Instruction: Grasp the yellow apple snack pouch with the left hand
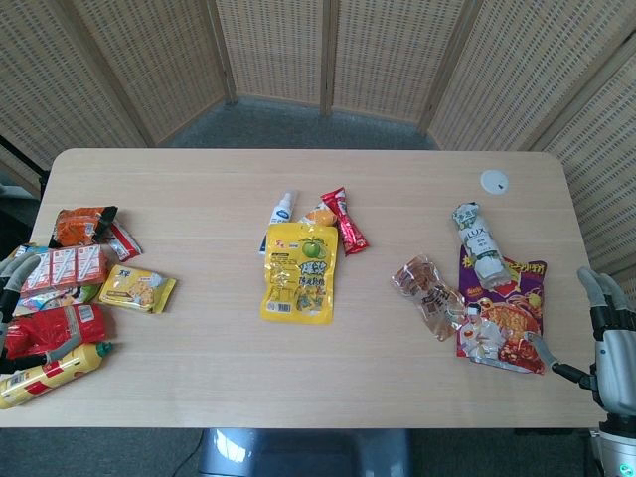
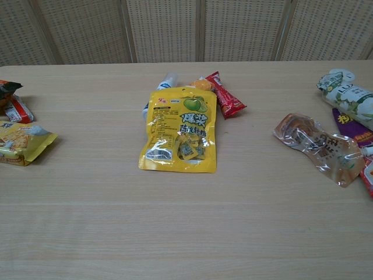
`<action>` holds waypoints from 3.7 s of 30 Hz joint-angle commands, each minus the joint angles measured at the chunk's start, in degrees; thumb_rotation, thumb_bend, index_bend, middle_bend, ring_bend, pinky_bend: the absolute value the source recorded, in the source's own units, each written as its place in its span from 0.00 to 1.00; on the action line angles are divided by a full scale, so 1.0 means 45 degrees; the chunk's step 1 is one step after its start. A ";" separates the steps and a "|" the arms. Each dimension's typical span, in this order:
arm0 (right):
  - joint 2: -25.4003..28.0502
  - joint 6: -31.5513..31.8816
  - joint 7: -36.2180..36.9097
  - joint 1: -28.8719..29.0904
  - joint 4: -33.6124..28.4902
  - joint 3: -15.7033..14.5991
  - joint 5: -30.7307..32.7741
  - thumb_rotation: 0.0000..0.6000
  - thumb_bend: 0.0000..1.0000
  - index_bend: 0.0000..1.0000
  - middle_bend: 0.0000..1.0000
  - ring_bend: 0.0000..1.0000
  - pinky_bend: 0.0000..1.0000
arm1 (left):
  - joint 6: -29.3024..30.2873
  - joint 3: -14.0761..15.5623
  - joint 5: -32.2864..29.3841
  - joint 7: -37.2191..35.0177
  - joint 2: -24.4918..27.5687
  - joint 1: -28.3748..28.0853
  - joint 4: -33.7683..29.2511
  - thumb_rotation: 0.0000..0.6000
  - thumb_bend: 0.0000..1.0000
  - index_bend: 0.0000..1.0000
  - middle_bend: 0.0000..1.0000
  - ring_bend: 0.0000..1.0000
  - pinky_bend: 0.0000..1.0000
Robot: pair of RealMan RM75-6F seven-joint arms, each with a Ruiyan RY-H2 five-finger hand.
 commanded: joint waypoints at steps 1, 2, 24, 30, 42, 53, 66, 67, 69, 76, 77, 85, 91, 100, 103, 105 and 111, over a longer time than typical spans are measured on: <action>-0.0054 -0.0098 -0.0110 -0.0025 0.0022 0.0018 -0.0003 1.00 0.24 0.00 0.00 0.00 0.00 | 0.0016 0.0023 0.0053 0.0018 -0.0001 0.0010 0.0009 0.65 0.00 0.00 0.00 0.00 0.00; -0.0070 -0.0149 -0.0161 -0.0026 0.0037 0.0017 0.0007 1.00 0.24 0.00 0.00 0.00 0.00 | 0.0001 0.0041 0.0067 0.0022 -0.0014 0.0009 0.0012 0.65 0.00 0.00 0.00 0.00 0.00; -0.0310 -0.0106 -0.0573 -0.0202 0.0030 0.1075 0.1394 1.00 0.24 0.00 0.00 0.00 0.00 | -0.2089 -0.0550 0.3231 -0.1574 -0.1052 -0.3432 0.4862 0.66 0.00 0.00 0.00 0.00 0.00; -0.0496 -0.0256 -0.0840 -0.0124 0.0043 0.1276 0.1668 1.00 0.24 0.00 0.00 0.00 0.00 | -0.2307 -0.0171 0.5816 -0.2255 -0.2743 -0.5612 0.8663 0.66 0.00 0.00 0.00 0.00 0.00; -0.0533 -0.0545 -0.0744 -0.0164 0.0228 0.1501 0.2171 1.00 0.24 0.00 0.00 0.00 0.00 | -0.2315 0.0775 0.7813 -0.3537 -0.6113 -0.9133 1.4188 0.67 0.00 0.00 0.00 0.00 0.00; -0.0354 -0.0796 -0.0099 -0.0282 0.0266 0.1662 0.2524 1.00 0.24 0.00 0.00 0.00 0.00 | -0.3577 0.2013 0.8670 -0.3635 -0.7945 -1.2171 1.6743 0.68 0.00 0.00 0.00 0.00 0.00; -0.0002 -0.1126 0.0799 -0.0439 0.0229 0.1715 0.2671 1.00 0.24 0.00 0.00 0.00 0.00 | -0.4935 0.3479 0.8423 -0.4570 -1.0256 -1.4014 1.9507 0.68 0.00 0.00 0.00 0.00 0.00; 0.0016 -0.1158 0.0862 -0.0445 0.0241 0.1730 0.2718 1.00 0.24 0.00 0.00 0.00 0.00 | -0.5023 0.3592 0.8413 -0.4644 -1.0397 -1.4104 1.9668 0.68 0.00 0.00 0.00 0.00 0.00; 0.0058 -0.1252 0.1021 -0.0456 0.0281 0.1758 0.2831 1.00 0.24 0.00 0.00 0.00 0.00 | -0.5214 0.3905 0.8427 -0.4826 -1.0693 -1.4263 1.9999 0.68 0.00 0.00 0.00 0.00 0.00; 0.0238 -0.1547 0.1514 -0.0520 0.0400 0.1819 0.3164 1.00 0.24 0.03 0.00 0.00 0.00 | -0.5774 0.4612 0.8228 -0.5179 -1.1627 -1.4534 2.0892 0.68 0.00 0.00 0.00 0.00 0.00; 0.0259 -0.1584 0.1552 -0.0521 0.0412 0.1827 0.3198 1.00 0.24 0.03 0.00 0.00 0.00 | -0.5830 0.4664 0.8184 -0.5200 -1.1751 -1.4589 2.0985 0.68 0.00 0.00 0.00 0.00 0.00; 0.0319 -0.1754 0.1697 -0.0523 0.0443 0.1882 0.3358 1.00 0.24 0.04 0.00 0.00 0.00 | -0.6646 0.5196 0.7889 -0.5340 -1.2667 -1.5050 2.1757 0.68 0.00 0.00 0.00 0.00 0.00; 0.0373 -0.1840 0.1819 -0.0540 0.0463 0.1903 0.3410 1.00 0.24 0.04 0.00 0.00 0.00 | -0.7230 0.5504 0.7670 -0.5472 -1.3203 -1.5344 2.2090 0.68 0.00 0.00 0.00 0.00 0.00; 0.0437 -0.1854 0.1993 -0.0607 0.0478 0.1906 0.3387 1.00 0.24 0.04 0.00 0.00 0.00 | -0.7460 0.6112 0.7612 -0.5415 -1.3569 -1.5459 2.2293 1.00 0.00 0.00 0.00 0.00 0.00; 0.0458 -0.1862 0.2035 -0.0619 0.0471 0.1906 0.3365 1.00 0.24 0.04 0.00 0.00 0.00 | -0.7442 0.6161 0.7486 -0.5229 -1.3696 -1.5418 2.2372 1.00 0.00 0.03 0.00 0.00 0.00; 0.0459 -0.1859 0.2039 -0.0623 0.0475 0.1910 0.3360 1.00 0.24 0.04 0.00 0.00 0.00 | -0.7463 0.6192 0.7409 -0.5026 -1.3790 -1.5394 2.2459 1.00 0.00 0.12 0.00 0.00 0.00; 0.0449 -0.1806 0.2012 -0.0641 0.0466 0.1925 0.3323 1.00 0.24 0.04 0.00 0.00 0.00 | -0.7395 0.6107 0.7054 -0.4289 -1.4022 -1.5233 2.2594 1.00 0.01 0.37 0.04 0.06 0.31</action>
